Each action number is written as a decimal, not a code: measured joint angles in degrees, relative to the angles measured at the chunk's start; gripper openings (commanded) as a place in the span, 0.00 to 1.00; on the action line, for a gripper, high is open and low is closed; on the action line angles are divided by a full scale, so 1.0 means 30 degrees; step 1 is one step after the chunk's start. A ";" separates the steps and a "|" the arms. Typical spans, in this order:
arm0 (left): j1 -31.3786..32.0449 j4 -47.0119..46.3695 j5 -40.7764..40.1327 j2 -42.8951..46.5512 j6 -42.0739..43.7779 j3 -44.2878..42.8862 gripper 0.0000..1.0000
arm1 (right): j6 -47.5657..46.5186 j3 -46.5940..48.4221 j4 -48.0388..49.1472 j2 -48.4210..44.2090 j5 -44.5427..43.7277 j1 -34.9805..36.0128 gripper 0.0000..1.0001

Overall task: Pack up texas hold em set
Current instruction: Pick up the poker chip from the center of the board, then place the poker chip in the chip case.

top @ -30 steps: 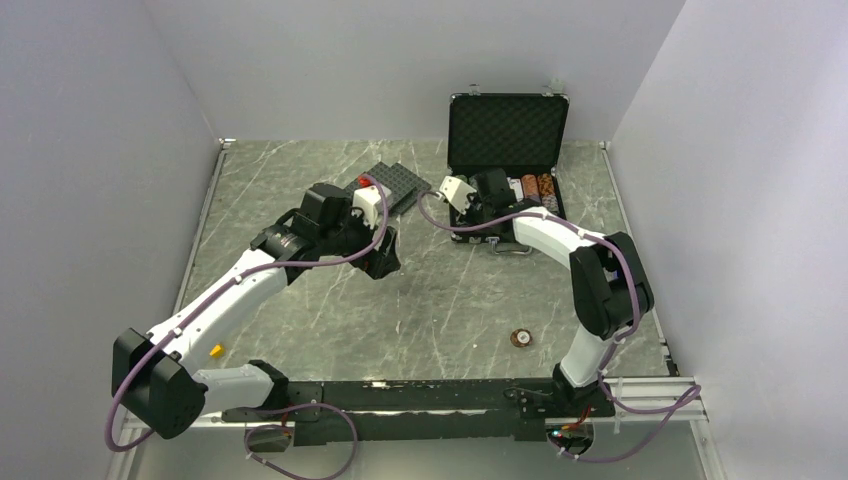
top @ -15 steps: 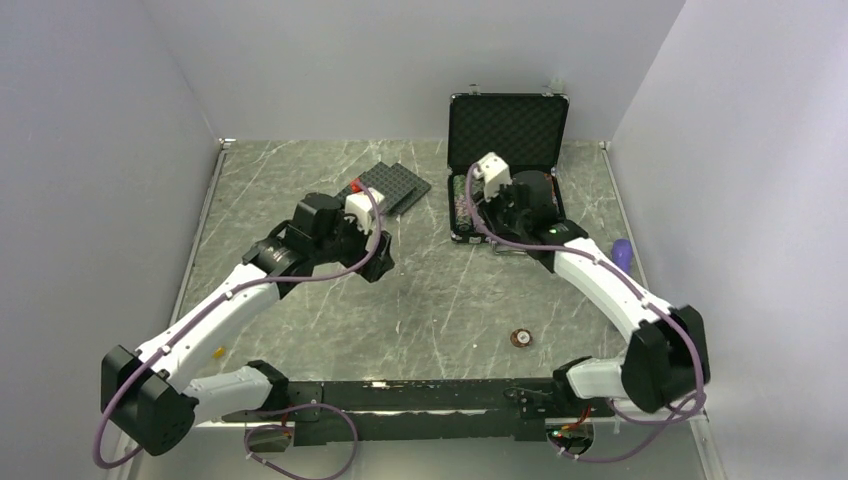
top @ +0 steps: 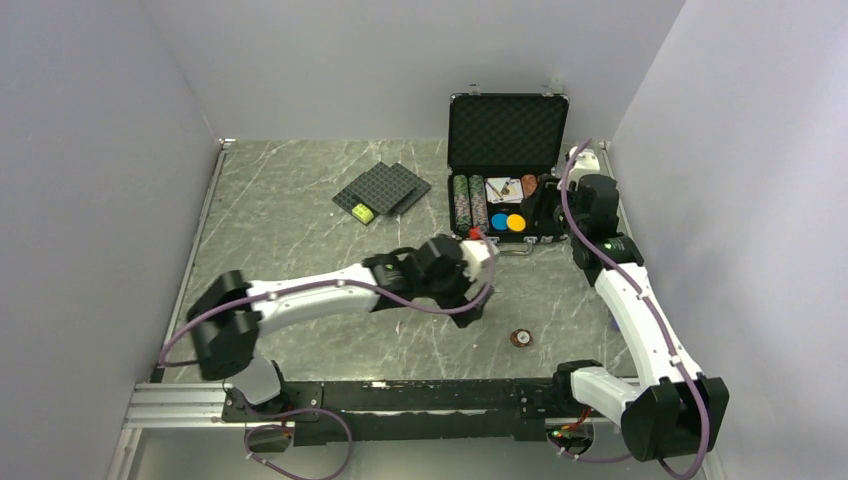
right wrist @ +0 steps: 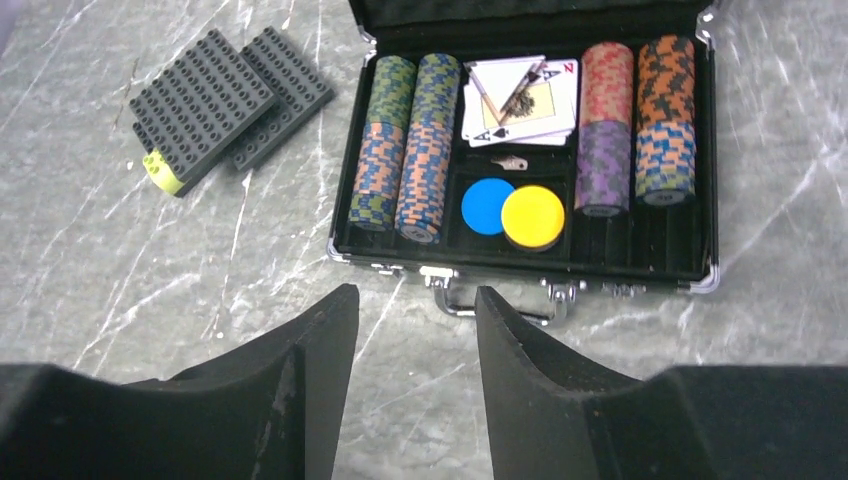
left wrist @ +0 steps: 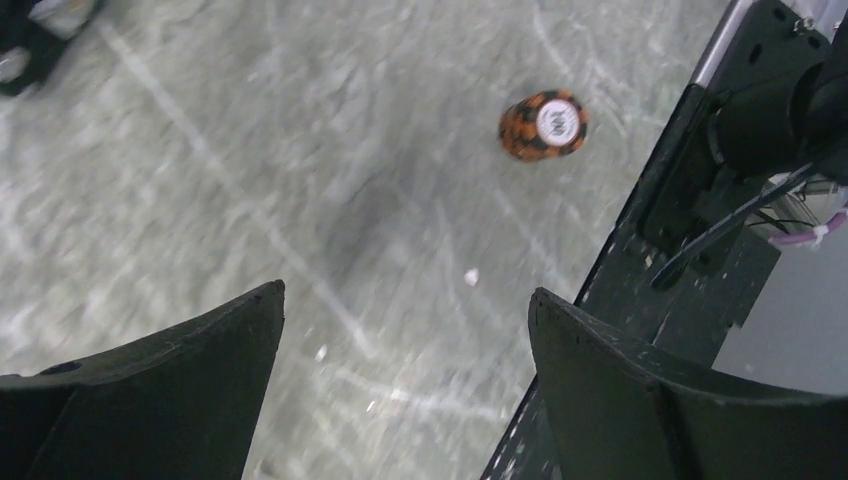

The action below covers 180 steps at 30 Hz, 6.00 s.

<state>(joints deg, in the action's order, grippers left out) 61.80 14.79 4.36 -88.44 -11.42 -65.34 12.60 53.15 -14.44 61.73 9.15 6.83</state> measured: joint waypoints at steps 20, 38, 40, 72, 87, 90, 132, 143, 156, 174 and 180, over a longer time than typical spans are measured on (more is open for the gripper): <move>0.3781 0.0000 0.0248 -1.0965 -0.0721 -0.8903 0.97 | 0.0976 0.0925 -0.2987 -0.3745 -0.2390 -0.0095 0.66; 0.3861 0.1005 -0.0437 -1.3187 0.0452 -1.0564 0.82 | 0.1005 0.0918 -0.3038 -0.3956 -0.2244 -0.0095 0.66; 0.3861 0.1013 -0.0517 -1.3231 0.0576 -1.0622 0.79 | 0.1005 0.0918 -0.3038 -0.3963 -0.2222 -0.0095 0.66; 0.4889 -0.0226 -0.2353 -1.3180 0.2157 -0.9799 0.00 | 0.0962 0.0845 -0.3038 -0.4408 -0.2426 -0.0095 0.66; 0.3388 0.3410 -0.1661 -0.7868 0.3432 -0.7359 0.00 | 0.1596 0.0845 -0.3228 -0.3351 -0.1916 -0.0379 0.66; 0.2455 0.4371 -0.1596 -0.4867 0.4087 -0.6470 0.00 | 0.2062 0.0896 -0.3133 -0.2849 -0.0838 -0.0590 0.64; -0.2011 0.4146 0.2805 0.6783 0.8160 0.4211 0.00 | 1.3595 -0.7133 1.0732 0.3869 1.2182 0.9311 0.63; -0.1792 0.4131 0.2747 0.6790 0.8160 0.4211 0.00 | 1.4812 -0.7125 1.2845 0.5217 1.2546 1.0601 0.30; -0.1632 0.4109 0.2098 0.6827 0.8415 0.4284 0.88 | 1.5511 -0.7067 1.3114 0.5304 1.2371 1.0761 0.00; -0.5413 0.2965 0.1457 0.9653 0.6273 0.4269 0.99 | 1.1468 -0.4182 0.2798 0.0328 0.2572 -0.0510 0.00; -0.5814 0.3330 0.0619 0.9479 0.5850 0.4269 0.99 | 1.1825 -0.2776 0.2251 0.2681 -0.2550 -0.2484 0.00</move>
<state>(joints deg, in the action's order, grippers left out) 44.36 24.77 6.22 -60.01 6.13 -52.53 48.07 44.82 -7.68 69.78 1.50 -0.62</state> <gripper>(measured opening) 0.994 0.253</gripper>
